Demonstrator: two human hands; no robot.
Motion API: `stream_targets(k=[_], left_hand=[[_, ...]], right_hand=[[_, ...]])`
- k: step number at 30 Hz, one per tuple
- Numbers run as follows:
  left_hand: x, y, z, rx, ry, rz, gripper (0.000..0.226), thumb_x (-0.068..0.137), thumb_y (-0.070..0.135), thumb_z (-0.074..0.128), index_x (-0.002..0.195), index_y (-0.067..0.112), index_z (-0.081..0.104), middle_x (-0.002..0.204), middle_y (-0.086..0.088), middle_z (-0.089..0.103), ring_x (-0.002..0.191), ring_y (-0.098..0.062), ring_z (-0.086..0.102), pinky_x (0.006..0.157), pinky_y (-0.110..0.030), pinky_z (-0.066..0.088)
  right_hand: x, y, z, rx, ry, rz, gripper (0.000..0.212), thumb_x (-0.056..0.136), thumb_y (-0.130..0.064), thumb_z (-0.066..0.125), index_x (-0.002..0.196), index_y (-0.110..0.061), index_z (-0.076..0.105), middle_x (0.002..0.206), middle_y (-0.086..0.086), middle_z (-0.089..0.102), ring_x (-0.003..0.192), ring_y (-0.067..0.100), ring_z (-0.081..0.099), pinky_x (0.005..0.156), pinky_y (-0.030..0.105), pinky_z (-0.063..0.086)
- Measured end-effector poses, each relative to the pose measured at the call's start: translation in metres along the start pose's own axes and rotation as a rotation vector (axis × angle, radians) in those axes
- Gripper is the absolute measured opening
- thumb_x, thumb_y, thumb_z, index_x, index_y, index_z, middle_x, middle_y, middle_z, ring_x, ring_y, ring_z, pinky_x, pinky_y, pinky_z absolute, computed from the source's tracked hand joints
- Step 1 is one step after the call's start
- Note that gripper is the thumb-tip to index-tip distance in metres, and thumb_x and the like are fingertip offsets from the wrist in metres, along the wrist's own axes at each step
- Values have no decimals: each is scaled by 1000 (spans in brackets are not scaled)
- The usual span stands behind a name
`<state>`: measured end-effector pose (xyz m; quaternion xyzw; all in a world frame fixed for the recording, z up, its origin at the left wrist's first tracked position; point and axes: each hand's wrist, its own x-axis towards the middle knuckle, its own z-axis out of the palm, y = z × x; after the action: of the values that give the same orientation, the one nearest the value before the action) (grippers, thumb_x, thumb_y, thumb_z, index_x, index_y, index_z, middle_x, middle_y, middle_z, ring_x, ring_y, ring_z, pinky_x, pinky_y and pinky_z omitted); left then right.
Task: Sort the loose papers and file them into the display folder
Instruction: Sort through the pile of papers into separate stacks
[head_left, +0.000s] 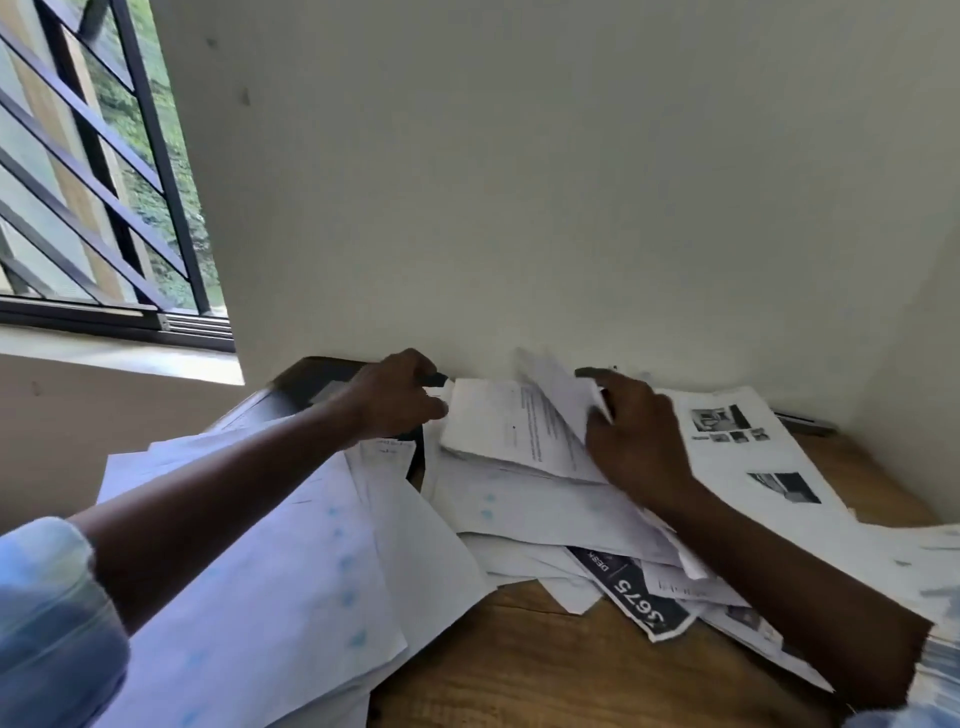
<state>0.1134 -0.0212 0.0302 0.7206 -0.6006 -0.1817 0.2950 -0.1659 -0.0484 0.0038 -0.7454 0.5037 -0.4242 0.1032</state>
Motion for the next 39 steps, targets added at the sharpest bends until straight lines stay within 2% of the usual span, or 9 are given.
stream_targets(k=[3,6,11,16,19,23,27,32,39], left_hand=[[14,0,24,-167,-6,-123,62,70,42,84,125,25,59,122,0,63,100,-20,66,70,-32,59],[24,9,38,-311,21,-200,39,85,27,82,112,14,58,120,-10,57,102,-25,62,74,-37,60],[35,23,37,-489,-31,-306,44,83,18,85,112,3,56,103,-15,58,77,-24,62,58,-31,53],[39,17,44,-450,-134,-331,27,75,18,90,65,17,65,73,-9,63,67,-20,60,58,-27,43],[43,17,52,-400,-89,-320,34,65,15,94,89,3,73,87,-19,75,79,-30,66,75,-42,60],[44,25,54,-375,-62,-303,12,81,4,79,77,4,67,73,-16,61,67,-27,56,65,-33,46],[49,16,40,-281,115,-178,24,88,-1,66,66,1,57,62,-11,48,58,-22,46,53,-23,36],[41,5,22,-134,230,-111,15,88,9,64,78,19,70,91,-17,69,88,-37,66,82,-43,56],[28,0,18,-89,283,-110,33,85,6,55,107,20,76,98,-13,72,93,-36,65,79,-35,49]], right_hand=[[-1,22,-23,-78,125,13,48,90,-18,58,134,-36,61,103,0,75,99,31,68,87,41,54],[-6,45,-28,-49,159,61,39,93,-24,60,130,-34,62,104,-3,75,99,28,68,87,42,54],[-9,73,-29,490,471,250,27,94,-6,59,114,-20,72,102,-2,72,97,19,68,89,35,52],[6,76,-60,616,719,208,31,96,-2,54,108,-25,71,78,-9,59,60,1,48,66,18,41],[12,81,-71,582,732,168,30,95,-2,54,109,-22,72,71,-4,51,55,3,41,60,16,37],[21,92,-96,560,804,130,31,95,-4,54,110,-23,73,80,-7,62,61,0,47,67,20,41],[25,109,-108,480,847,93,33,93,-11,53,113,-27,74,98,1,74,80,15,60,78,38,51],[24,111,-108,456,855,77,34,94,-11,51,116,-23,74,111,0,76,98,21,70,92,43,55],[22,107,-106,422,859,63,35,96,-9,49,120,-18,73,115,-5,74,108,12,69,98,37,53]])
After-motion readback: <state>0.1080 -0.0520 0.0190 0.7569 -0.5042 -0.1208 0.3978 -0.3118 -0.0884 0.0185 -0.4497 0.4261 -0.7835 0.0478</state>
